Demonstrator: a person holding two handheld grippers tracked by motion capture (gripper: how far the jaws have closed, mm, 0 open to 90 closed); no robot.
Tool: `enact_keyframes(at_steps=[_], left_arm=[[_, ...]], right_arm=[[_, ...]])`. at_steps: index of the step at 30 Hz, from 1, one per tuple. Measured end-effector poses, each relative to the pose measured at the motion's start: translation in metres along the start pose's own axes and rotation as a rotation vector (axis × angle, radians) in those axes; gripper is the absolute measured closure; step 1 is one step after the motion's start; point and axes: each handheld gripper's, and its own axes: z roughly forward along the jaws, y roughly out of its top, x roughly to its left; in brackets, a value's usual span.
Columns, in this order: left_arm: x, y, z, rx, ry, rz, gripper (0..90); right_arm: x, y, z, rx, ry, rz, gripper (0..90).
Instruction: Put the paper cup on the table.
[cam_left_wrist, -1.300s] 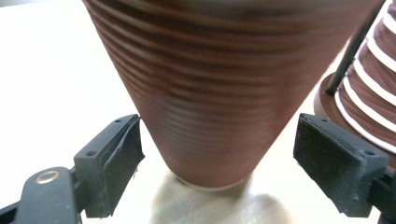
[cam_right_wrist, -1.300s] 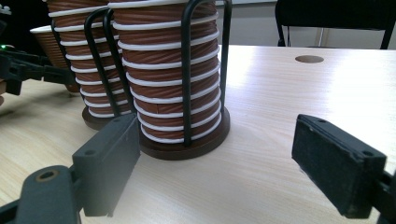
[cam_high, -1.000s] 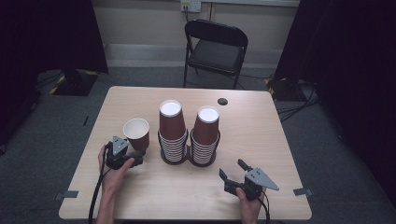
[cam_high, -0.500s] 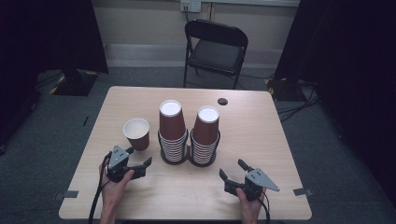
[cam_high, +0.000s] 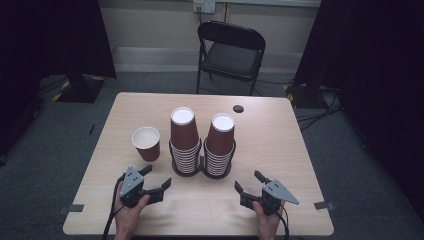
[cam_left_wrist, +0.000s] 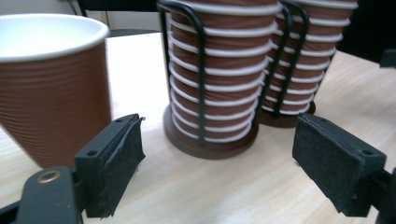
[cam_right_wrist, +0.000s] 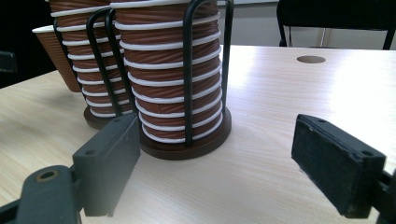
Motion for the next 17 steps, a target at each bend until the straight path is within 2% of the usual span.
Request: enact_keyframes(at_steps=[1, 2, 9, 11, 14, 17], left_arm=[[-0.006, -0.004, 0.002, -0.001, -0.023, -0.009, 15.9], [-0.006, -0.004, 0.002, -0.001, -0.023, -0.009, 15.9], [-0.029, -0.015, 0.007, -0.024, -0.045, -0.019, 15.9], [-0.031, -0.019, 0.009, -0.040, -0.061, -0.005, 16.0], [-0.033, -0.021, 0.009, -0.052, -0.046, 0.014, 15.7], [-0.030, -0.020, 0.011, -0.051, -0.045, -0.021, 15.7]], right_arm=[[0.000, 0.000, 0.000, -0.002, 0.002, 0.000, 14.8], [0.000, 0.000, 0.000, -0.002, 0.002, 0.000, 14.8], [0.000, 0.000, 0.000, -0.001, 0.005, 0.001, 14.7], [0.000, 0.000, 0.000, -0.001, 0.005, 0.001, 14.7], [0.000, 0.000, 0.000, -0.003, 0.006, -0.001, 14.8], [0.000, 0.000, 0.001, 0.009, 0.002, 0.001, 14.7]])
